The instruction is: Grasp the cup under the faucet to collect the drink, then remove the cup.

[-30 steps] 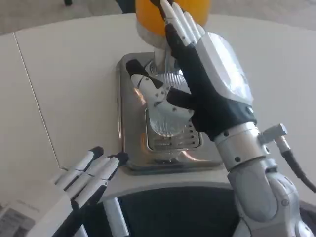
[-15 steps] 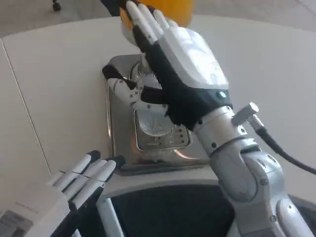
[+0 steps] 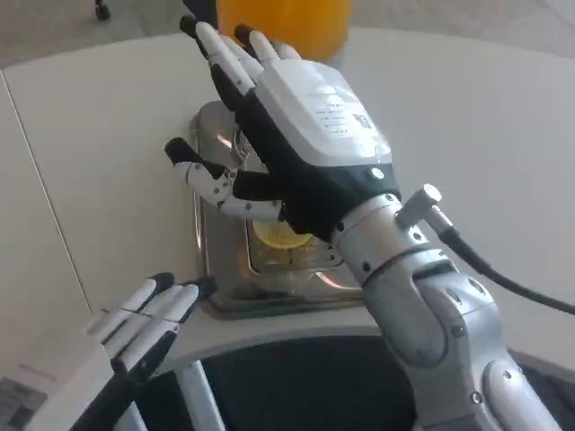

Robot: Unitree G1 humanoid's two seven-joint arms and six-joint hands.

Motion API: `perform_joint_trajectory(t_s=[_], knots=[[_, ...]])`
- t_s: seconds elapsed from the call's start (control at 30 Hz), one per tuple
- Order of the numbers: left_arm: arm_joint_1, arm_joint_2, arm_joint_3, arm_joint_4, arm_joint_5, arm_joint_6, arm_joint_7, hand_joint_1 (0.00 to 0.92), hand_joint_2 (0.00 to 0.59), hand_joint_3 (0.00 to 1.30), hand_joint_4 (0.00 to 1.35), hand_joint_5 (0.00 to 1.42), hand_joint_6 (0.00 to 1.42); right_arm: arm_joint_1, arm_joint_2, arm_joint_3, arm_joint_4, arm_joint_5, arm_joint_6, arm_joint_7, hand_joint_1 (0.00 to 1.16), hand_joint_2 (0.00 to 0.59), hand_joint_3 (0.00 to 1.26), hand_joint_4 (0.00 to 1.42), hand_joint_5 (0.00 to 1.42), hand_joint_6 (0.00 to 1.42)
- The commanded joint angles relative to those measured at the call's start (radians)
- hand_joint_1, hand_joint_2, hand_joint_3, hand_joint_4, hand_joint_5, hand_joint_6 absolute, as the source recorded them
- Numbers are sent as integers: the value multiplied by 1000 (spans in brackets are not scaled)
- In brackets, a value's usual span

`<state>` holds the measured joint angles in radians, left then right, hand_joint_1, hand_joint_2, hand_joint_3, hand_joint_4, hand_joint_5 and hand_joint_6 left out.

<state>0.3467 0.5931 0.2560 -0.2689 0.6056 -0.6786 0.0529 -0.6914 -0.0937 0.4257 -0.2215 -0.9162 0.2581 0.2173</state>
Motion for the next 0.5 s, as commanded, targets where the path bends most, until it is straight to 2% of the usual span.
perform_joint_trajectory(t_s=[0.03, 0.2, 0.5], knots=[[-9, -13, -20, 2, -120, 72, -76, 54, 88, 7, 0, 53, 182, 27, 4, 31, 36, 23, -1, 48, 393, 460, 0, 0, 0, 0], [-59, -93, -58, -63, -206, 258, -136, 65, 67, 0, 0, 76, 228, 31, 3, 25, 26, 32, -4, 48, 398, 461, 0, 0, 0, 0], [-148, -215, -126, -149, -167, 498, -133, 96, 51, 0, 0, 93, 270, 45, -11, 18, -1, 34, -2, 58, 407, 466, 0, 0, 0, 0]])
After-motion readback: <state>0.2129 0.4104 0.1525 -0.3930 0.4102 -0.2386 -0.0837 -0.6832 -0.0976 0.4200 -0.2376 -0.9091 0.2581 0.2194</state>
